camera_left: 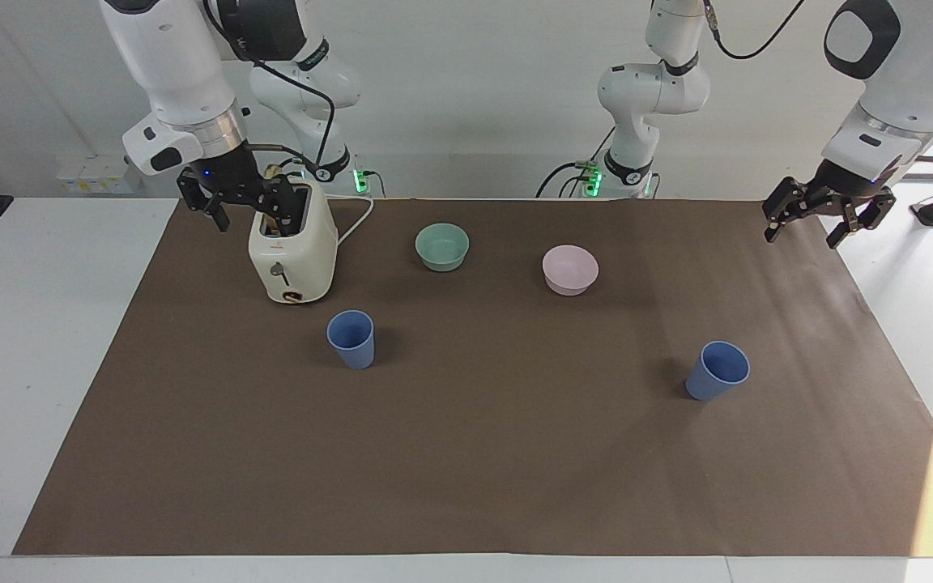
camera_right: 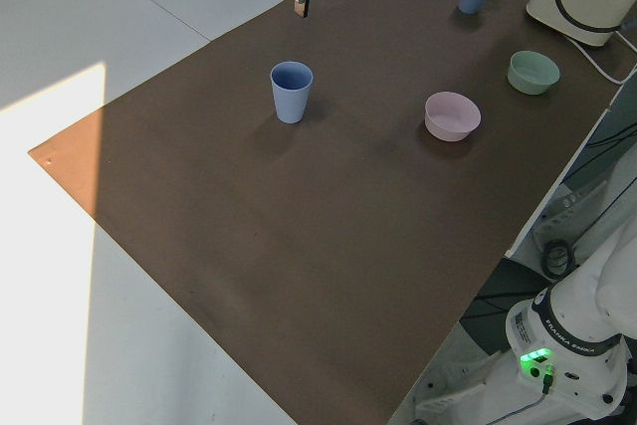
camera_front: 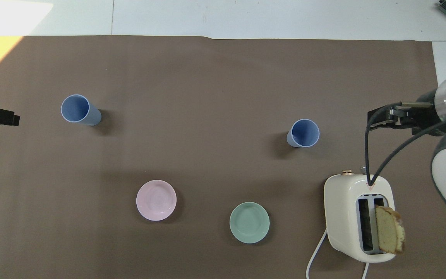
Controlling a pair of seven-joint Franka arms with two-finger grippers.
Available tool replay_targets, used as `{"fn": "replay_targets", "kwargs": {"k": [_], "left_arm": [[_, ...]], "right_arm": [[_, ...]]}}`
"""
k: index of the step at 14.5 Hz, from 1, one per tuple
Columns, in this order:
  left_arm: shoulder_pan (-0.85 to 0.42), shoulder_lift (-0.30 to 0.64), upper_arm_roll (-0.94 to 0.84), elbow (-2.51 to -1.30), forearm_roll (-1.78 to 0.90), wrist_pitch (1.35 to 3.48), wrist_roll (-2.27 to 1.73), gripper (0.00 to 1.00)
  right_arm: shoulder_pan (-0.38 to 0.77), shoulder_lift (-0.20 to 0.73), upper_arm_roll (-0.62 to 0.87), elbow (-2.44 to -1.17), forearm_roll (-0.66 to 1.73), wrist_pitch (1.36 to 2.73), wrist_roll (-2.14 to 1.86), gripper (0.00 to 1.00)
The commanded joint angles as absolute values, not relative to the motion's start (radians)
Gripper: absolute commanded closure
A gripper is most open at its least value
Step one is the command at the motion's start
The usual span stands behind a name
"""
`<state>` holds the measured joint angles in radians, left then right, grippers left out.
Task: Stack blue cups with both arms
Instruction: 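Reach the left gripper toward the blue cup nearest it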
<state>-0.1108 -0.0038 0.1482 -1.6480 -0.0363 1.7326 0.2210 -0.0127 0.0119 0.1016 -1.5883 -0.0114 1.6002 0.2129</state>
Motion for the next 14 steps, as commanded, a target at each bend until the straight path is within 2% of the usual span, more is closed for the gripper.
{"fn": "replay_targets", "kwargs": {"k": [1, 7, 14], "left_arm": [[-0.104, 0.008, 0.147, -1.693, -0.026, 1.819, 0.23, 0.0], [-0.095, 0.1, 0.146, -1.7, -0.031, 1.907, 0.229, 0.0], [-0.107, 0.143, 0.146, -1.73, -0.051, 1.991, 0.229, 0.0]], "right_arm": [[-0.02, -0.014, 0.106, -1.621, -0.015, 1.624, 0.195, 0.0], [-0.02, -0.014, 0.106, -1.623, -0.015, 1.624, 0.193, 0.0], [-0.02, -0.014, 0.106, -1.621, -0.015, 1.624, 0.192, 0.0]]}}
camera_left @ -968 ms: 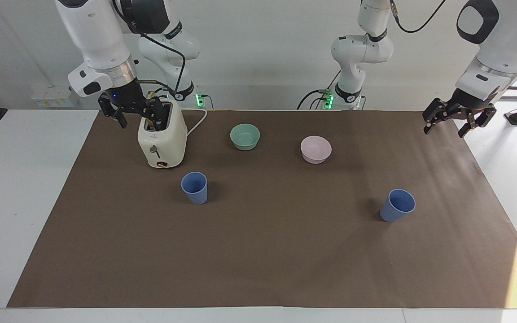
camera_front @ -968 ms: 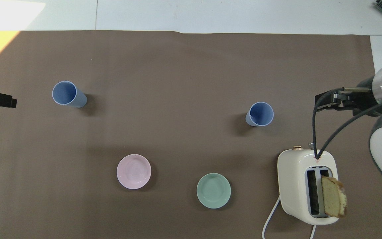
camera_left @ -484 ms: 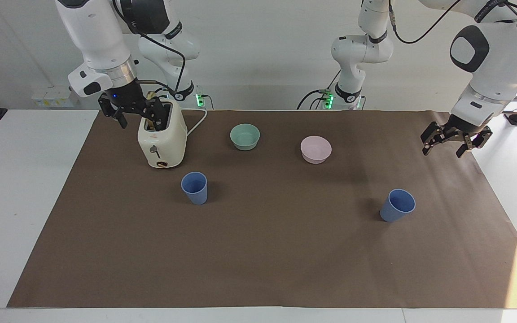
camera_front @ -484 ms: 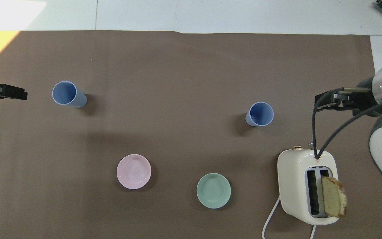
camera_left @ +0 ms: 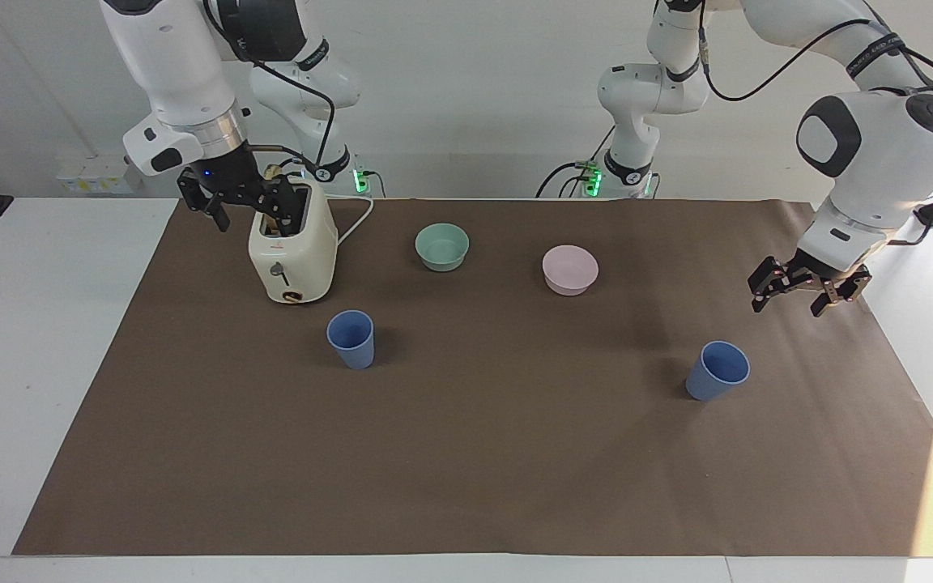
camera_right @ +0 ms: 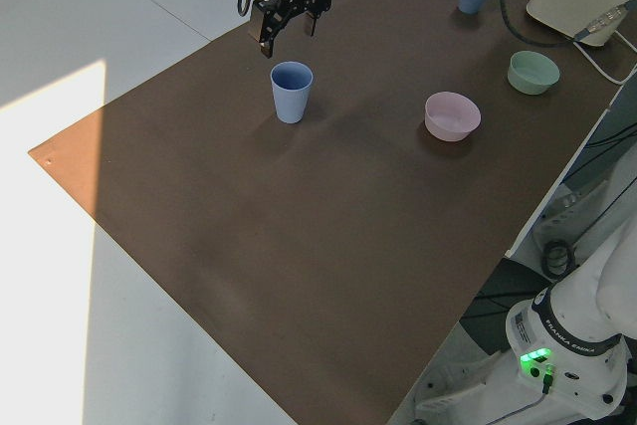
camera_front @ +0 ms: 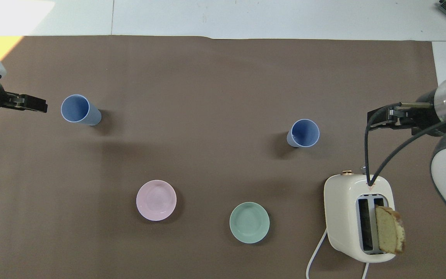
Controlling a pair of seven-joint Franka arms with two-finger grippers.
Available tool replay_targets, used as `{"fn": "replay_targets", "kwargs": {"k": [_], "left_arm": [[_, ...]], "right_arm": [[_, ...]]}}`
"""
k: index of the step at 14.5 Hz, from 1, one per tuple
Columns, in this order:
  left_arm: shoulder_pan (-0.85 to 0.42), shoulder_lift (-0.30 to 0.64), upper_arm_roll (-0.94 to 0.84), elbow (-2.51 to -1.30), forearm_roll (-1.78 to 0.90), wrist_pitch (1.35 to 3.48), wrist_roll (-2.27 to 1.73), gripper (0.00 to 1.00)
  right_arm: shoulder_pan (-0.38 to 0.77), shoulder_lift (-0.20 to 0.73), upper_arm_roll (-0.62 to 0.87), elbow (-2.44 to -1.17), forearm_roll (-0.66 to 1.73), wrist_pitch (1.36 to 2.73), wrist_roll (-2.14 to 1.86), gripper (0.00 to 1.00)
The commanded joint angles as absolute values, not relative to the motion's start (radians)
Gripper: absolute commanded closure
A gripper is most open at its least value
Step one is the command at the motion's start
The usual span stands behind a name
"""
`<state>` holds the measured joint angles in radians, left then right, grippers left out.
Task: Stack blue cups with both arms
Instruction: 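Reach the left gripper toward the blue cup nearest it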
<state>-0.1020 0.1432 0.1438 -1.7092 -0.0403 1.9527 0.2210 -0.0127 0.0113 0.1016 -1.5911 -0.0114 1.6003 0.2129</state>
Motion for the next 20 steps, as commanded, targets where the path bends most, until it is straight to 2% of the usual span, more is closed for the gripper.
{"fn": "replay_targets", "kwargs": {"k": [1, 5, 14, 20], "left_arm": [[-0.109, 0.15, 0.146, -1.73, -0.051, 1.997, 0.229, 0.0], [-0.126, 0.224, 0.14, -1.729, -0.097, 2.048, 0.216, 0.0], [-0.123, 0.235, 0.14, -1.753, -0.1, 2.081, 0.229, 0.0], [-0.123, 0.287, 0.14, -1.756, -0.144, 2.164, 0.221, 0.0]], "right_arm": [[-0.02, -0.014, 0.106, -1.621, -0.015, 1.624, 0.192, 0.0], [-0.02, -0.014, 0.106, -1.623, -0.015, 1.624, 0.192, 0.0], [-0.021, -0.014, 0.106, -1.623, -0.015, 1.624, 0.189, 0.0], [-0.021, -0.014, 0.106, -1.623, -0.015, 1.624, 0.189, 0.0]]}}
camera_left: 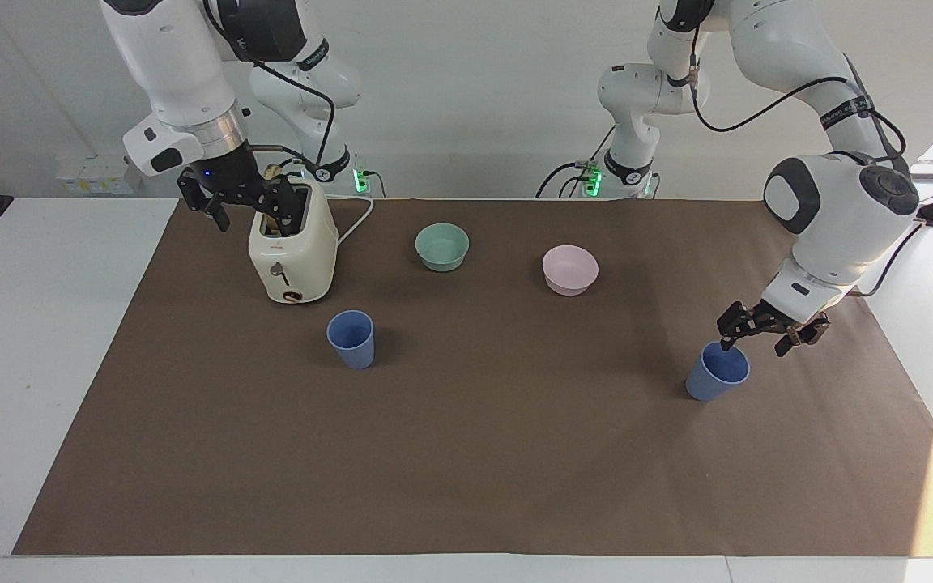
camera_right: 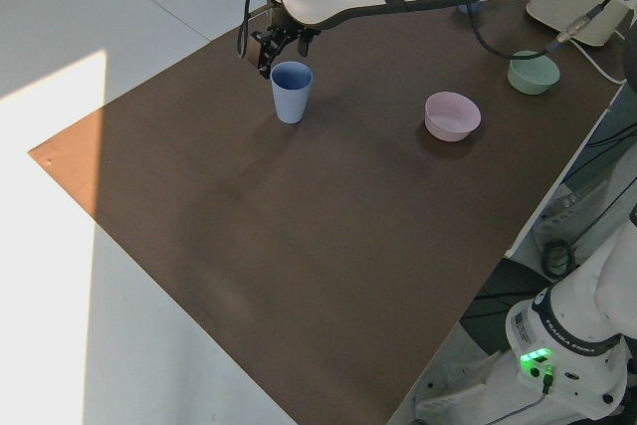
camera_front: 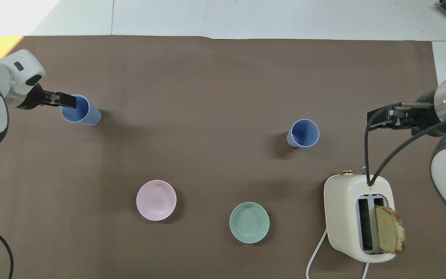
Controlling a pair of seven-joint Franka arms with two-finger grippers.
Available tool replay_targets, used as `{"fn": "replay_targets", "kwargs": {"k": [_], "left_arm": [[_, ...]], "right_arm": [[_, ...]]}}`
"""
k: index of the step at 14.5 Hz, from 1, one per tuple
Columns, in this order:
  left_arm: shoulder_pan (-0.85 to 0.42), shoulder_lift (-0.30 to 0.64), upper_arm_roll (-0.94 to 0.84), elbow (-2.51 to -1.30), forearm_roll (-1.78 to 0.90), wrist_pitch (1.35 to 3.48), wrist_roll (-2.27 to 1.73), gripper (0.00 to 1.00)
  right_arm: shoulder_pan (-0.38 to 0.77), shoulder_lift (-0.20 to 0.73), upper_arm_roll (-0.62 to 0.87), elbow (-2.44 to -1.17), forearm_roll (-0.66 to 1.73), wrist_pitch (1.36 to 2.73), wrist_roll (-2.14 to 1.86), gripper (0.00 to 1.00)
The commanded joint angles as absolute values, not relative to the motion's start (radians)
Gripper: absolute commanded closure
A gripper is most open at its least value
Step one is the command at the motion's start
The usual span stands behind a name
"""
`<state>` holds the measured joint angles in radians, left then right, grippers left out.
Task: Stack blue cups with both arms
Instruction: 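Close the left gripper on the rim of the blue cup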
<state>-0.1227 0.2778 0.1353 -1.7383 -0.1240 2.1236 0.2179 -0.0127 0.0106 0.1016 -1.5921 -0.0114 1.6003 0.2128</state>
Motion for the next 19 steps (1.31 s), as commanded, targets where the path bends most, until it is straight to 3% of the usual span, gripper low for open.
{"fn": "replay_targets", "kwargs": {"k": [1, 4, 5, 8, 12, 14, 19], "left_arm": [[-0.121, 0.285, 0.14, -1.778, -0.144, 2.166, 0.225, 0.0], [-0.12, 0.285, 0.14, -1.798, -0.144, 2.169, 0.23, 0.0], [-0.118, 0.281, 0.14, -1.811, -0.144, 2.169, 0.245, 0.08], [-0.118, 0.261, 0.143, -1.853, -0.144, 2.18, 0.288, 0.53], [-0.123, 0.262, 0.144, -1.847, -0.144, 2.18, 0.293, 0.92], [-0.127, 0.264, 0.144, -1.842, -0.143, 2.172, 0.29, 1.0], [-0.143, 0.258, 0.138, -1.825, -0.143, 2.146, 0.275, 1.0]], "right_arm": [[-0.023, -0.014, 0.106, -1.623, -0.015, 1.624, 0.189, 0.0], [-0.028, -0.014, 0.106, -1.623, -0.015, 1.624, 0.187, 0.0], [-0.026, -0.014, 0.106, -1.623, -0.015, 1.624, 0.189, 0.0], [-0.026, -0.015, 0.106, -1.624, -0.015, 1.624, 0.187, 0.0], [-0.026, -0.015, 0.106, -1.624, -0.015, 1.626, 0.189, 0.0], [-0.026, -0.015, 0.106, -1.624, -0.015, 1.626, 0.189, 0.0], [-0.026, -0.015, 0.106, -1.624, -0.014, 1.626, 0.189, 0.0]]}}
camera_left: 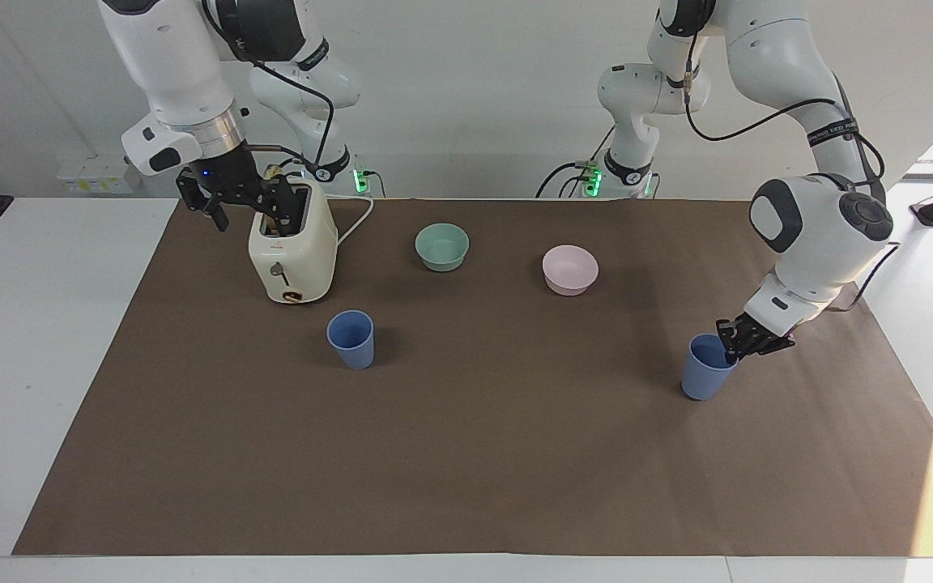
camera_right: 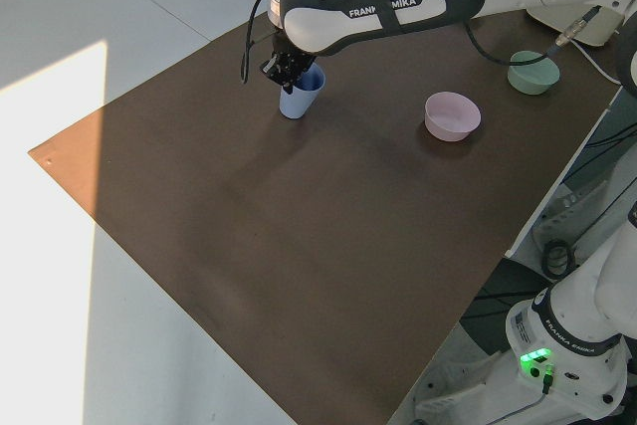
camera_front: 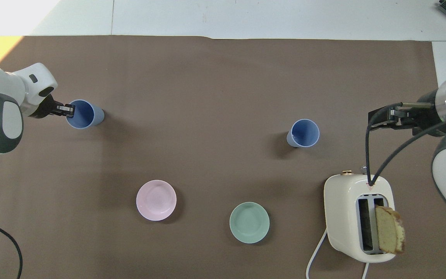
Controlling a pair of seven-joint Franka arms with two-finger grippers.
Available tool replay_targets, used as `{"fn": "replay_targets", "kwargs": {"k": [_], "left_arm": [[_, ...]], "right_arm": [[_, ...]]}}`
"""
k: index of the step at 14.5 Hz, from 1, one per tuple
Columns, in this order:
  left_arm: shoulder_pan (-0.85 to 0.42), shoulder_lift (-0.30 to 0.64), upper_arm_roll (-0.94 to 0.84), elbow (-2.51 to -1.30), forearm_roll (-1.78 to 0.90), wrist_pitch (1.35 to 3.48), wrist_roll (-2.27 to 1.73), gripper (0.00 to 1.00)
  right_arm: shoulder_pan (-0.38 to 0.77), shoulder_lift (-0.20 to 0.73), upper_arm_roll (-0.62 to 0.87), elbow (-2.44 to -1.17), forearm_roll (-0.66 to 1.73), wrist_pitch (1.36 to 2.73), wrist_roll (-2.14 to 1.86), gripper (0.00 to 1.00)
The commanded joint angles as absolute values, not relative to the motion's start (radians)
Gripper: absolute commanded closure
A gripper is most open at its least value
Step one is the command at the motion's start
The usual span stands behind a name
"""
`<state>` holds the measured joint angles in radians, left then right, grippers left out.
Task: Stack blue cups with both arms
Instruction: 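Close the left gripper on the rim of the blue cup, then slide the blue cup with the left gripper toward the table's middle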
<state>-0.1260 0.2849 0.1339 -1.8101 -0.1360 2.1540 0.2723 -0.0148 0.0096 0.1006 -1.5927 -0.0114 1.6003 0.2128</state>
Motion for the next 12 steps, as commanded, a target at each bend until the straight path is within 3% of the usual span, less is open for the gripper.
{"fn": "replay_targets", "kwargs": {"k": [1, 12], "left_arm": [[-0.161, 0.258, 0.138, -1.821, -0.141, 2.145, 0.259, 1.0], [-0.5, 0.242, 0.129, -1.827, -0.164, 2.149, -0.268, 0.98]], "right_arm": [[-0.026, -0.015, 0.106, -1.624, -0.015, 1.628, 0.189, 0.0], [-0.028, -0.015, 0.106, -1.624, -0.015, 1.628, 0.189, 0.0]]}}
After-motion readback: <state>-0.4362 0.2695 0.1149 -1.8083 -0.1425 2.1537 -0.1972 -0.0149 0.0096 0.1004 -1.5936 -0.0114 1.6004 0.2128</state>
